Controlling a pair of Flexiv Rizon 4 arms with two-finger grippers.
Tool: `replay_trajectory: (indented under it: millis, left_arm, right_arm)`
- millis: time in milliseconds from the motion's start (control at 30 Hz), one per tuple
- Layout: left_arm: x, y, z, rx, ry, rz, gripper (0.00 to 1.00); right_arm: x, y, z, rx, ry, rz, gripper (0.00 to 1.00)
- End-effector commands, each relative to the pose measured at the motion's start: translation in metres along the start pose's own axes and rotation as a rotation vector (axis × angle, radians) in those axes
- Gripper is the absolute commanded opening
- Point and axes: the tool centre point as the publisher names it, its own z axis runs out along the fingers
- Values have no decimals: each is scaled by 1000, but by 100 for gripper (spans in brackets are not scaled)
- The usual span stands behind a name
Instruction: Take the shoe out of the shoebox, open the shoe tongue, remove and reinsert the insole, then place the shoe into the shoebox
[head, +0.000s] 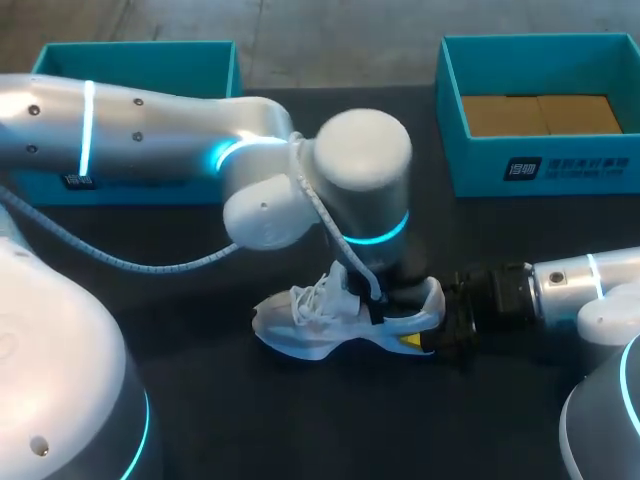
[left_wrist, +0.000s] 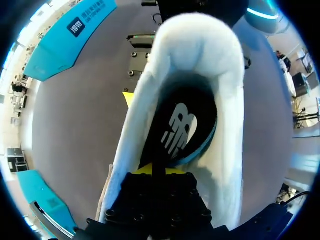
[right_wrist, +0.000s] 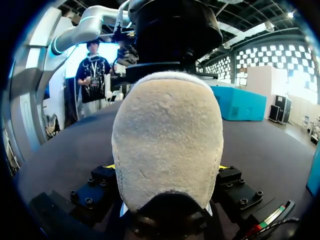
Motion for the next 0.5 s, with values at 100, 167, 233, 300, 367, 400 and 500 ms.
replay_trajectory:
  millis: [100, 167, 233, 300, 367, 400, 500]
  left_arm:
    - [-5, 12, -22, 106, 113, 15, 0]
    - [-2, 13, -27, 128, 140, 16, 0]
    - [0, 14, -31, 145, 162, 18, 0]
    - [2, 15, -33, 160, 194, 19, 0]
    - [4, 16, -35, 174, 222, 19, 0]
    - [4, 16, -36, 182, 239, 19, 0]
    - [5, 17, -39, 204, 280, 21, 0]
  right_arm:
    - [4, 1, 2, 3, 1, 0, 0]
    - [4, 1, 2, 3, 1, 0, 0]
    - [4, 1, 2, 3, 1, 0, 0]
    - [4, 1, 2, 3, 1, 0, 0]
    - [4, 1, 2, 3, 1, 0, 0]
    - [4, 1, 2, 3, 1, 0, 0]
    - [4, 1, 2, 3, 1, 0, 0]
